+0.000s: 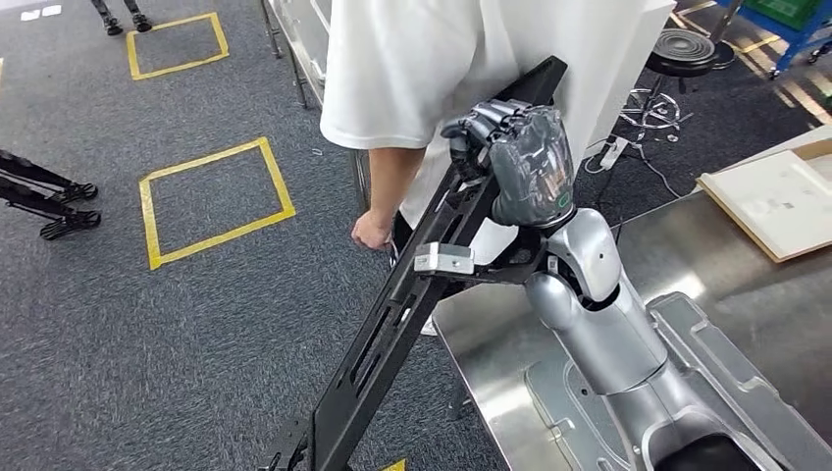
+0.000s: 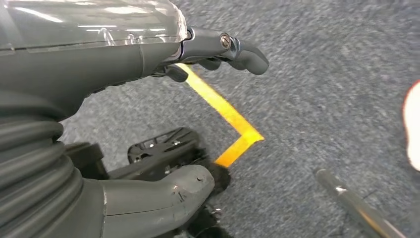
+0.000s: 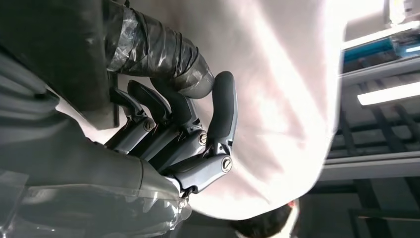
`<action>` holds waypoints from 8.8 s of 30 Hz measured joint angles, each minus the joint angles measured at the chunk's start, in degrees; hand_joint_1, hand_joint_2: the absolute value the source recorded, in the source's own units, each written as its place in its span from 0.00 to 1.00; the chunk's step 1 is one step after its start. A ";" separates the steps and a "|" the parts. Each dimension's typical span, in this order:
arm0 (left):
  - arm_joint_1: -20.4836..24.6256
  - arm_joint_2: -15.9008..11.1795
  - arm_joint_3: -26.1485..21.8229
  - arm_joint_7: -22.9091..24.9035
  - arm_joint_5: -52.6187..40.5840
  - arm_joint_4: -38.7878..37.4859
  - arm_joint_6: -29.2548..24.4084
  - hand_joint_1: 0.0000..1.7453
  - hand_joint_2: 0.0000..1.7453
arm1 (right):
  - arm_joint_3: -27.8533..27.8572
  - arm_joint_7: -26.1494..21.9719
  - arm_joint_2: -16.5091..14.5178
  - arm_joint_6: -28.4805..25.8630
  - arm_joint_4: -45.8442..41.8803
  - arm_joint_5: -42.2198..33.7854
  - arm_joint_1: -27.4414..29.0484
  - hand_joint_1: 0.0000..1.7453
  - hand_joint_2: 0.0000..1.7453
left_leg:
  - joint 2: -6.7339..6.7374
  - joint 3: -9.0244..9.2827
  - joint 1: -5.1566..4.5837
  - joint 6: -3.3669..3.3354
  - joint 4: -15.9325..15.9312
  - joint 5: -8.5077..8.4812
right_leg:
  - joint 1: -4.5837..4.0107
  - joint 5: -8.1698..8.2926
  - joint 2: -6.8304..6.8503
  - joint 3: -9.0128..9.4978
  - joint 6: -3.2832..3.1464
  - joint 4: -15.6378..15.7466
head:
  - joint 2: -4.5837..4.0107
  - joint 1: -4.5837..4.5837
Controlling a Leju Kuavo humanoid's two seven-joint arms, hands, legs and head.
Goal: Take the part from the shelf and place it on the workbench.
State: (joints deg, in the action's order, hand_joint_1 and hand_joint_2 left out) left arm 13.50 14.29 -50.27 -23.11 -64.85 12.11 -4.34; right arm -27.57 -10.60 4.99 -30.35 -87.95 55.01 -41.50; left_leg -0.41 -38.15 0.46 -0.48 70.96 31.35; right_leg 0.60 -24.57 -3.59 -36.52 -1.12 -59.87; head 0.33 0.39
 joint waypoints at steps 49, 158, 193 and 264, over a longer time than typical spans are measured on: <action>-0.24 1.48 -0.19 -0.40 1.92 -0.01 -1.05 0.00 1.00 | 12.36 1.03 15.29 2.60 1.28 -4.74 -5.03 1.00 1.00 | 6.11 4.93 -0.18 -1.46 -12.31 -4.69 | -0.05 0.68 8.01 -0.44 3.33 0.19 | 0.00 0.40; -1.31 -1.16 -2.63 -5.61 9.06 -0.01 1.80 0.00 0.00 | -6.58 42.47 18.63 81.54 52.53 -59.93 -57.40 0.00 0.00 | 0.18 2.08 -0.75 -1.94 -9.17 -5.58 | -0.08 -0.57 3.29 -0.25 0.91 -0.49 | 0.00 0.55; -1.76 -1.33 -1.52 -6.21 9.46 -0.02 2.10 0.00 0.00 | -55.08 43.48 25.90 64.30 47.80 -108.31 -72.55 0.00 1.00 | 0.59 4.19 -0.51 -2.14 -12.38 -5.96 | 0.40 -0.16 2.96 0.15 2.37 0.28 | 0.00 0.58; -5.49 -1.18 0.25 -5.19 12.36 -0.02 2.96 0.00 0.00 | 19.13 -14.84 13.90 -8.21 -12.51 -7.73 21.67 0.00 0.00 | -2.74 4.50 -1.07 -3.42 -13.79 -7.22 | 0.29 -7.83 3.58 -3.99 3.04 -13.29 | 0.00 0.27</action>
State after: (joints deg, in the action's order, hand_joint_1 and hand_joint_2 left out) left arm 8.00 13.11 -50.02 -28.30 -52.49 12.09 -1.39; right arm -8.44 -25.44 18.90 -38.56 -100.46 47.27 -19.83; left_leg -3.15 -33.65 -0.61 -3.90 57.17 24.14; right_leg 0.89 -32.40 -0.01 -40.51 1.92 -73.16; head 0.33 0.66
